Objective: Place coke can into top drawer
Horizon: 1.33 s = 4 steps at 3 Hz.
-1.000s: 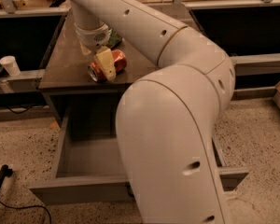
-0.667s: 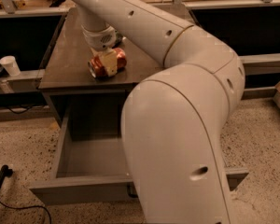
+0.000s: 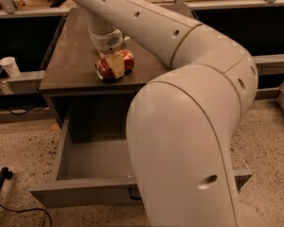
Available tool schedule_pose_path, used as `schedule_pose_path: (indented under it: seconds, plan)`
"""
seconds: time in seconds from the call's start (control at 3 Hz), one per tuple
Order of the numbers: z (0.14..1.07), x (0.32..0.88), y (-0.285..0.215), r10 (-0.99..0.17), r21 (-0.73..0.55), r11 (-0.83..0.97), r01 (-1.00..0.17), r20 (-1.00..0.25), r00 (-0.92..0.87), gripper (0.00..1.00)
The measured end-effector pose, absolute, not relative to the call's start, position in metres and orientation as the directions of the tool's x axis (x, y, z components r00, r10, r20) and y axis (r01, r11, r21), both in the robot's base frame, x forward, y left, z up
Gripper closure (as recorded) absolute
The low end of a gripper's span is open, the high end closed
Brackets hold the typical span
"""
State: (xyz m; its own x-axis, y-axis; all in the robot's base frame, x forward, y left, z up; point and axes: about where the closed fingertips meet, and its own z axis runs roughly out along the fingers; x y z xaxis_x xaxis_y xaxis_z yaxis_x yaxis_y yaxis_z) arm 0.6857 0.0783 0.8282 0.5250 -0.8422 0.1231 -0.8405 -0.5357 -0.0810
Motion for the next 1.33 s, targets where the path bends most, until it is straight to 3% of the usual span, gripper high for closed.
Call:
schedule_pose_path:
  seconds: [0.67, 1.33]
  plan:
    - [0.911, 0.62, 0.019, -0.883, -0.131, -0.425, -0.896, -0.158, 0.442, 1.0]
    - [0.905, 0.591, -0.038, -0.815, -0.046, -0.242, -0.969, -0.532, 0.228, 1.0]
